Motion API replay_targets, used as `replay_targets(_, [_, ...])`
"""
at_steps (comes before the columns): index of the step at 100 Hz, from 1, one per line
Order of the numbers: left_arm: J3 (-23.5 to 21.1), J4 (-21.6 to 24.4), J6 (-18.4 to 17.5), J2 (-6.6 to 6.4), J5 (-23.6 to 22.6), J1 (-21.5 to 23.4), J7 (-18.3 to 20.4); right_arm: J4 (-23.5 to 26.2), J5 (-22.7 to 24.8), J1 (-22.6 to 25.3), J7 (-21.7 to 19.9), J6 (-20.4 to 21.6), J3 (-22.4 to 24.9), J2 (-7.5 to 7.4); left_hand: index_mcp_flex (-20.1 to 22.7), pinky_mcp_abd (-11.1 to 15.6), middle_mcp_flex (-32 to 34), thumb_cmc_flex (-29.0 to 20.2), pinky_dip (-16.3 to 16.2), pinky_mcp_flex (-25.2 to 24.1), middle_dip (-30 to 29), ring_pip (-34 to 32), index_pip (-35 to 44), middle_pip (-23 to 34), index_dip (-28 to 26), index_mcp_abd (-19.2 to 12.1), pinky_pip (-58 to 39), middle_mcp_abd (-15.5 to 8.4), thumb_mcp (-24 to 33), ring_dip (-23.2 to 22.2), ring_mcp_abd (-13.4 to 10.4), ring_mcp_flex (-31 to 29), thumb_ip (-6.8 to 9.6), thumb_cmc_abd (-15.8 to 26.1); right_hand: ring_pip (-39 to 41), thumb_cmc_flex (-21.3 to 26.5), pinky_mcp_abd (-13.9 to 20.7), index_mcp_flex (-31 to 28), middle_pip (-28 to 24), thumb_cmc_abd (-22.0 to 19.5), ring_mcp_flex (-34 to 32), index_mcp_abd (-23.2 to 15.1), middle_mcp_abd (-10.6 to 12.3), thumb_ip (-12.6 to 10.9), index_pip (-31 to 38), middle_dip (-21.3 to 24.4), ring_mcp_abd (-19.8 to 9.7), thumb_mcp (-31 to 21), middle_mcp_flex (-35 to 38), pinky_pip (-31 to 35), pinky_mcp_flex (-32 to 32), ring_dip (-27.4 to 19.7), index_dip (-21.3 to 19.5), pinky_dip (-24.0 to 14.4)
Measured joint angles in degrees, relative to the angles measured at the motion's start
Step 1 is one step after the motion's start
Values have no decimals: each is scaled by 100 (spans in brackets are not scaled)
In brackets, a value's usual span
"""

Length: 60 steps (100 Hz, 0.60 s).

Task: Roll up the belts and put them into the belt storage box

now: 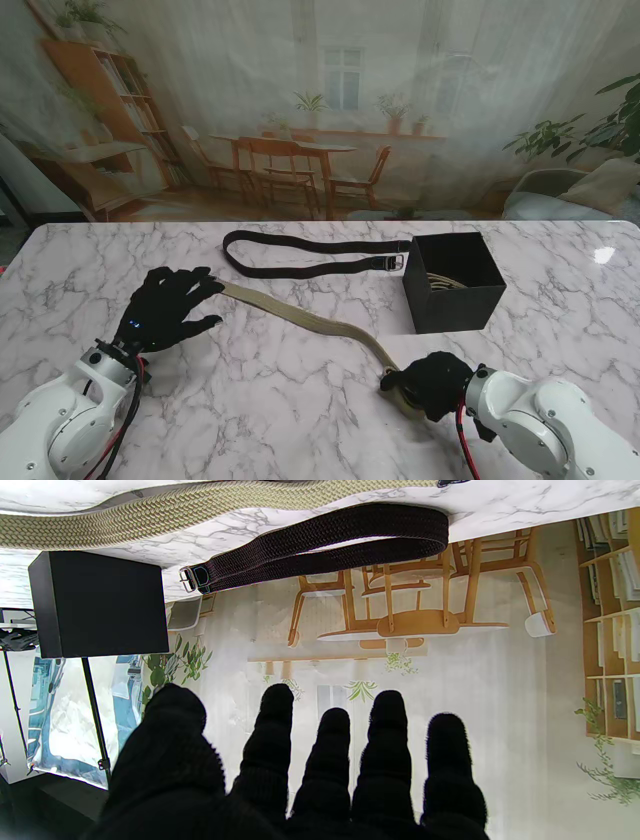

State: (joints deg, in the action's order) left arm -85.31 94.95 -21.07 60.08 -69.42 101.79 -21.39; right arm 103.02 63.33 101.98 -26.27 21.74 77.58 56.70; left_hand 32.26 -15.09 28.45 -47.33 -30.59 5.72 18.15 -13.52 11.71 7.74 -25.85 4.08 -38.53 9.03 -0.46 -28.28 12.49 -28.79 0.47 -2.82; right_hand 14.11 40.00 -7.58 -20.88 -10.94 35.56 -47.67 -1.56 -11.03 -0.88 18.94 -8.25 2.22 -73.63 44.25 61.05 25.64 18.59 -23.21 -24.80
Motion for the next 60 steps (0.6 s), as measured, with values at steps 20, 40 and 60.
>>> replay_targets(20, [-1,0,0,0,-4,0,-4,80,-113,29,-169,-95,8,-19,0,0,0,0,0,0,0,0,0,0,0,0,0,0,0,0,0,0,0,0,1,15,-5,2,453,-71,46,148,-123,15,-285,269,57,-74,-67,-11,-47,-81,20,22])
replay_targets(40, [-2,0,0,0,-6,1,-6,153,-200,47,-319,-213,6,-27,0,0,0,0,0,0,0,0,0,0,0,0,0,0,0,0,0,0,0,0,-148,50,-179,0,814,-67,397,575,-683,45,-429,425,407,-140,-546,-252,-246,-243,89,211])
replay_targets(60, [-1,-1,0,0,-7,1,-6,184,-169,55,-365,-213,7,-31,0,0,0,0,0,0,0,0,0,0,0,0,0,0,0,0,0,0,0,0,-148,198,-230,-3,828,-245,449,579,-694,73,-452,430,414,-194,-601,-267,-336,-286,89,310])
